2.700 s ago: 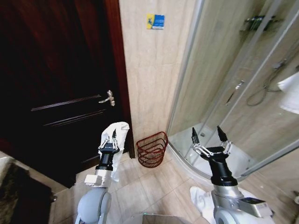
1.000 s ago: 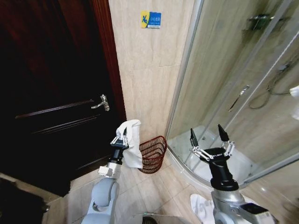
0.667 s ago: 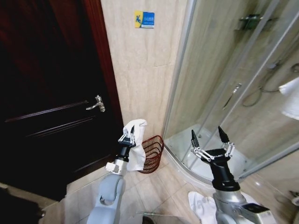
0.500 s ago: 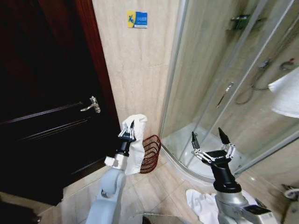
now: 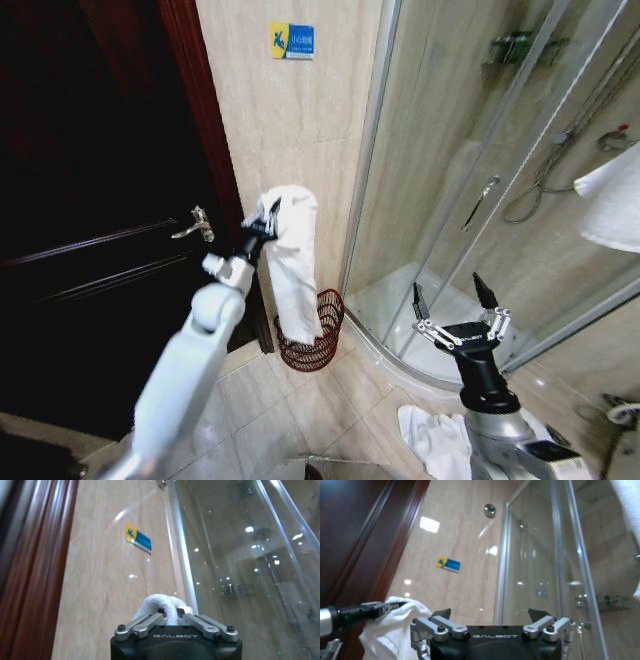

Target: Discard the used towel into the hamper.

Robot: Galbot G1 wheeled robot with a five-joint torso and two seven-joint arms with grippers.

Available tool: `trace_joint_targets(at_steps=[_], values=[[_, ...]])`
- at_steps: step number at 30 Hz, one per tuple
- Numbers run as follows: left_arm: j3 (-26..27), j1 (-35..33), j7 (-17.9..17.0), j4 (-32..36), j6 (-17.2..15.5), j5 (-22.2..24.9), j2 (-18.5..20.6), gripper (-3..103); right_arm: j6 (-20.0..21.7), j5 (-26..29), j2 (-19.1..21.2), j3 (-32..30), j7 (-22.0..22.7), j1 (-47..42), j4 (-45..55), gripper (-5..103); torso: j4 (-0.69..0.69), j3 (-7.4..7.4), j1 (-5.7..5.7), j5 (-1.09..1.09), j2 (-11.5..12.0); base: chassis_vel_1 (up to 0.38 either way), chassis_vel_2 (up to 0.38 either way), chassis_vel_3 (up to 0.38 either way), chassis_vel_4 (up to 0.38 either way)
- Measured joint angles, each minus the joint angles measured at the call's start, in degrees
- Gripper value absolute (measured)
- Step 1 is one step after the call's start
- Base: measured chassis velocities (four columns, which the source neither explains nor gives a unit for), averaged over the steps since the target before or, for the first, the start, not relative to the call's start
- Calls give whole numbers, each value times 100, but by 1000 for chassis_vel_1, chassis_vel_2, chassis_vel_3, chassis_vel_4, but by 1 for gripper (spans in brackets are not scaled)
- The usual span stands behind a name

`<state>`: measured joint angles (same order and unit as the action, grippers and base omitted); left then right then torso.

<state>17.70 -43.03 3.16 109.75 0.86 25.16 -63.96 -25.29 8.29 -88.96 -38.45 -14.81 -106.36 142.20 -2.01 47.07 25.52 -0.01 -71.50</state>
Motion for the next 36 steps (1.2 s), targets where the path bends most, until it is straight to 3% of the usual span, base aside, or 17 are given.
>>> trace_joint_targets(at_steps=[7,15,25,36], values=[[-724,876,-135,-706,-67,310,-66,3,-1,27,-41,-84,1,-22,-3,100,0,0,-1,0,-1,0,0,0,0],[-1269,691,-188,-1290,-54,308,-291,3,2,108,-67,-72,51,-13,-4,100,0,-1,-1,0,-1,0,0,0,0],[-1684,51,-162,-2771,572,-564,-669,3,28,105,-24,3,26,11,-85,100,-1,-1,-2,1,-1,0,0,0,0],[-1942,131,-117,-4353,952,-1058,-1007,3,-51,75,-151,182,-111,218,-88,100,-1,-1,-1,1,-1,0,0,0,0]])
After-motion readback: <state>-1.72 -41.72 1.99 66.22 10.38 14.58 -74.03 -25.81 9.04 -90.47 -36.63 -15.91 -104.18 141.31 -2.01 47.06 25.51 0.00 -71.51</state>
